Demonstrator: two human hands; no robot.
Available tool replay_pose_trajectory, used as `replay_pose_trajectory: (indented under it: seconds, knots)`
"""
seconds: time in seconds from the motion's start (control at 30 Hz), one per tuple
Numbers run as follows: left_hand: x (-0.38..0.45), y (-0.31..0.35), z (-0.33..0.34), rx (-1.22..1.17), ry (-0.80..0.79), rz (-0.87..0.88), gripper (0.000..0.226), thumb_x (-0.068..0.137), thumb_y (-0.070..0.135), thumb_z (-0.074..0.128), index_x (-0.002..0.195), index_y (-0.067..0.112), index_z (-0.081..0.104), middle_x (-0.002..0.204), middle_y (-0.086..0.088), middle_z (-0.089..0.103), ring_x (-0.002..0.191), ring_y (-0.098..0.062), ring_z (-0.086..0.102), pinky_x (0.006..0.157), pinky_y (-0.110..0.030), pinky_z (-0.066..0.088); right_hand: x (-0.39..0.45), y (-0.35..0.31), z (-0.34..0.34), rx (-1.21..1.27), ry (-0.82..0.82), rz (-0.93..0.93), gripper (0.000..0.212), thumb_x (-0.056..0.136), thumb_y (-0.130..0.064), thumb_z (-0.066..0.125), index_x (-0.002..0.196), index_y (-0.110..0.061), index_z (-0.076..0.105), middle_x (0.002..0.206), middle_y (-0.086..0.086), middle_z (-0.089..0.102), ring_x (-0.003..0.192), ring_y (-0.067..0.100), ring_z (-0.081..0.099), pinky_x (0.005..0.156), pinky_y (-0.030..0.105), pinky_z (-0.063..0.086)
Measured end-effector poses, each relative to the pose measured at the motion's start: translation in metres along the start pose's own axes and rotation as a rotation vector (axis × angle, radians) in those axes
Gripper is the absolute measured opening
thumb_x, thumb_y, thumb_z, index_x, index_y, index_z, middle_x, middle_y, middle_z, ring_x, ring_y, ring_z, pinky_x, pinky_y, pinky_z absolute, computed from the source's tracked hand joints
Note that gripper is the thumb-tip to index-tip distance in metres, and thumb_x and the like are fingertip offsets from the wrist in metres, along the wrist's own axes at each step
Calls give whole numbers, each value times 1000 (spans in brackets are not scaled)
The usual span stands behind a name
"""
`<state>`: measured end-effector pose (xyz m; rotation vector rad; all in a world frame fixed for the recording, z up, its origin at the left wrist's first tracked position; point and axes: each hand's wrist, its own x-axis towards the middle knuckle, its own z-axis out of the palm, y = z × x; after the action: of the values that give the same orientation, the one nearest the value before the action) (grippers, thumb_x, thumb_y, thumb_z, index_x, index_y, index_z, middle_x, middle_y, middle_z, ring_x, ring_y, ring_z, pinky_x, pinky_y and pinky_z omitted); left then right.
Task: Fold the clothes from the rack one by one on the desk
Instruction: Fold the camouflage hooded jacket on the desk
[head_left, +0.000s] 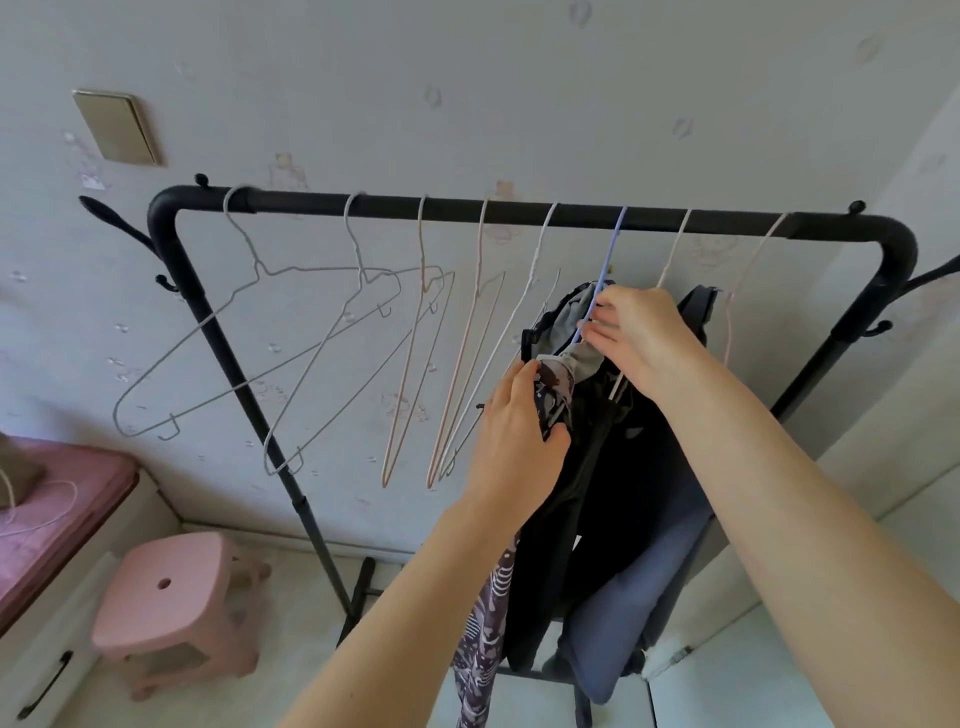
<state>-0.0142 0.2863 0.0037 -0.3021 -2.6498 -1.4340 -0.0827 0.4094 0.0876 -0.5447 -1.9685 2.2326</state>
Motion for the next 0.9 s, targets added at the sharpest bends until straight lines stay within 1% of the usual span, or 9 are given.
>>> replay_pose_trajectory:
  seconds: [0.07,0.17,0.27,0.43,0.5,0.57,0.7,0.83,0.9]
  knots:
    - [3,-2,2,-8,-6,-14,69,91,15,55,152,20,23,152,2,32,136,-17,36,110,-31,36,5,-2,-1,99,-44,47,23,95,-2,49,115,8,54,127,32,51,114,38,58,80,32,57]
    - [5,-3,4,-23,-13,-24,66,92,9,51,151,20,24,149,2,36,133,-17,39,107,-26,36,10,-3,-3,176,-93,107,24,96,-2,46,118,8,51,128,32,50,115,38,57,95,40,52]
    - [5,-2,5,-42,-22,-22,63,94,1,43,152,19,24,151,0,36,134,-17,39,109,-27,36,12,-4,-4,210,-119,130,33,98,-3,44,128,8,46,126,28,51,112,37,58,99,41,49]
    - [5,-3,4,-69,-26,-42,59,97,0,36,151,20,24,149,-2,40,131,-20,44,108,-32,40,9,-12,0,164,-148,143,35,96,-5,47,128,8,47,127,27,53,107,36,61,80,36,56]
    - [5,-1,1,-106,-25,-37,58,98,1,35,151,21,25,146,-2,43,129,-21,47,107,-35,42,6,-17,2,139,-131,118,33,95,-3,47,126,10,49,127,30,53,107,37,62,79,35,56]
    - [5,2,-5,-145,-13,-25,56,98,2,35,150,23,28,141,-3,49,119,-26,54,101,-38,47,3,-25,5,138,-129,79,29,94,-1,47,121,9,51,127,31,54,105,37,64,83,37,56]
    - [2,10,-15,-178,-18,-5,55,99,3,35,149,23,29,138,-2,51,111,-26,57,89,-31,47,-7,-34,8,100,-108,7,28,93,0,47,120,8,52,121,32,58,101,37,66,85,38,57]
    - [-16,10,-19,-197,-40,19,54,99,4,36,149,23,29,139,2,50,107,-25,58,90,-32,49,-26,-32,7,55,-90,3,29,93,-1,47,120,8,52,111,28,58,101,39,66,80,38,58]
    - [-26,6,-20,-194,-55,23,54,99,4,37,149,24,29,136,2,51,89,-22,58,73,-25,47,-38,-28,5,50,-71,2,28,93,-1,48,119,7,53,110,28,58,98,38,67,76,37,59]
